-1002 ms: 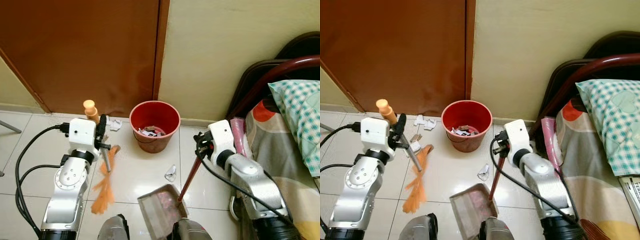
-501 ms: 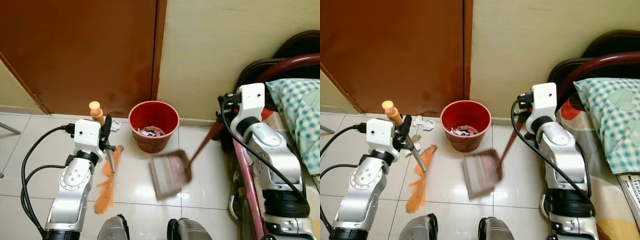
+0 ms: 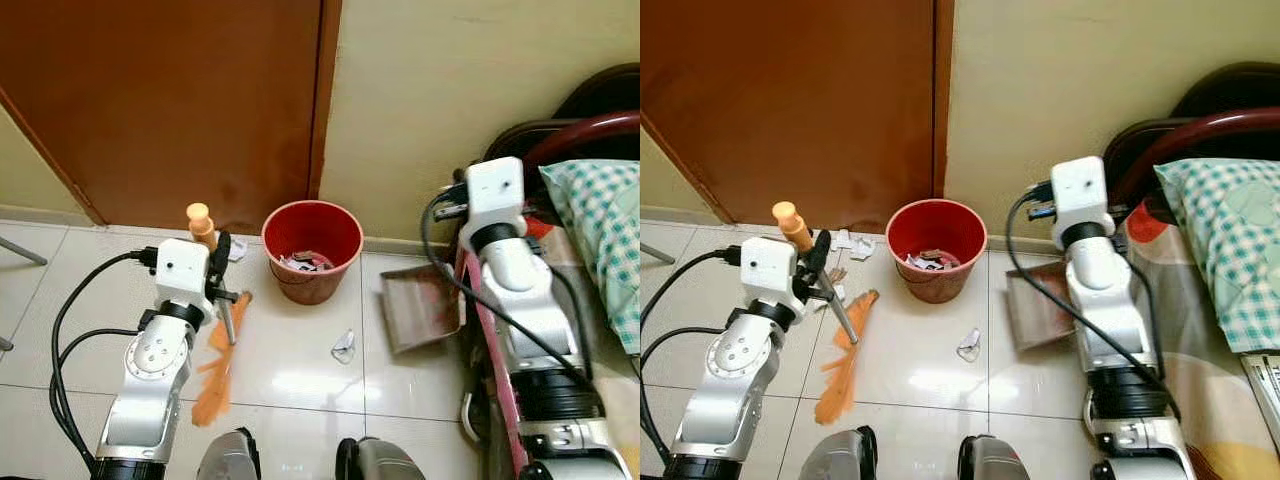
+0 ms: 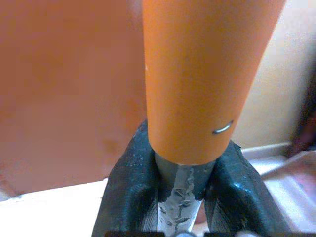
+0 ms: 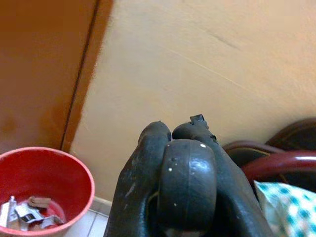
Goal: Sweep floor
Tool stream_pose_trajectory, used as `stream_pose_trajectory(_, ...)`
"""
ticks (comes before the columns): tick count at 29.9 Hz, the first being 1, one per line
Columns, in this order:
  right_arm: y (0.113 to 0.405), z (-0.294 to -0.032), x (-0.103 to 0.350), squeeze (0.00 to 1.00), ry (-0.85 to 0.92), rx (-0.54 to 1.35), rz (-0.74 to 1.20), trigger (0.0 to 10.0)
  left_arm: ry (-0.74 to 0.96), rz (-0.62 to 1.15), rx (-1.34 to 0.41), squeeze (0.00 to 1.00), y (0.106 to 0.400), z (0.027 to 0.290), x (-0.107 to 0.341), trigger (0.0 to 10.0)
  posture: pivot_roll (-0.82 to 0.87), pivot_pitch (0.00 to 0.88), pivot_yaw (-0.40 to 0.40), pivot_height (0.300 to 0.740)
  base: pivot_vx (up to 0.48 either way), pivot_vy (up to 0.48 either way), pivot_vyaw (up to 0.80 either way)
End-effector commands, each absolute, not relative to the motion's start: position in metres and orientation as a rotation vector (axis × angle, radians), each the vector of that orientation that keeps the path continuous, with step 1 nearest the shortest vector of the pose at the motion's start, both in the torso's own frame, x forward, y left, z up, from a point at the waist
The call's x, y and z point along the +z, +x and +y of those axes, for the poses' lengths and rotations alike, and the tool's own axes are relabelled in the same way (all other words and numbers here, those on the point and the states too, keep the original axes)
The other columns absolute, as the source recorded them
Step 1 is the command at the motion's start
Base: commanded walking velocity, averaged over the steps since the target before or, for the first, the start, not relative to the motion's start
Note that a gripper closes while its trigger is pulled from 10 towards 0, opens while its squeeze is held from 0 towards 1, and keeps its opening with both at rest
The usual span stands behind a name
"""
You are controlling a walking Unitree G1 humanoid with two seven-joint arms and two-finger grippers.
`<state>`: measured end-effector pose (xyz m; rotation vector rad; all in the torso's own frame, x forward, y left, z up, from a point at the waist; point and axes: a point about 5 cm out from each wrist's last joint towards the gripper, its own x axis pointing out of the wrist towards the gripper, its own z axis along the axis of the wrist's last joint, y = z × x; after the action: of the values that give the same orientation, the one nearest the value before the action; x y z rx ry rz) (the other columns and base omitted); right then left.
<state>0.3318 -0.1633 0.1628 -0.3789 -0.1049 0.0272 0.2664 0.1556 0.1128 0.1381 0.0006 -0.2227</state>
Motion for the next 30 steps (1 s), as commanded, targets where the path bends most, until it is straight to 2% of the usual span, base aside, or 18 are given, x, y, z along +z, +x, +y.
stream_pose_trajectory(1,0.332,-0.154,0.155,0.0,-0.415,0.042,-0.109,10.0,0.106,0.016,-0.301,0.0,0.262,0.143,0.111,10.0,0.03,0.147,-0.05,0.74,0.0,0.0,0.0)
stream_pose_trajectory(10,0.337,-0.126,0.11,0.0,-0.311,0.07,0.052,10.0,0.006,0.063,-0.5,0.0,0.254,0.112,0.11,10.0,0.04,0.136,-0.052,0.74,0.0,0.0,0.0)
stream_pose_trajectory(14,0.339,-0.113,0.106,0.0,-0.304,0.108,0.059,10.0,-0.007,0.075,-0.551,0.0,0.252,0.106,0.11,10.0,0.05,0.133,-0.052,0.74,0.0,0.0,0.0)
stream_pose_trajectory(21,0.34,-0.088,0.103,0.0,-0.253,0.183,0.069,10.0,-0.074,0.071,-0.532,0.0,0.256,0.104,0.116,10.0,0.05,0.127,-0.054,0.74,0.0,0.0,0.0)
stream_pose_trajectory(23,0.338,-0.078,0.097,0.0,-0.238,0.212,0.086,10.0,-0.14,0.053,-0.467,0.0,0.262,0.106,0.122,10.0,0.05,0.123,-0.057,0.74,0.0,0.0,0.0)
stream_pose_trajectory(27,0.334,-0.072,0.091,0.0,-0.219,0.234,0.116,10.0,-0.252,0.022,-0.372,0.0,0.271,0.111,0.129,10.0,0.05,0.121,-0.06,0.74,0.0,0.0,0.0)
stream_pose_trajectory(30,0.334,-0.072,0.091,0.0,-0.219,0.234,0.116,10.0,-0.252,0.022,-0.372,0.0,0.271,0.111,0.129,10.0,0.05,0.121,-0.06,0.74,0.0,0.0,0.0)
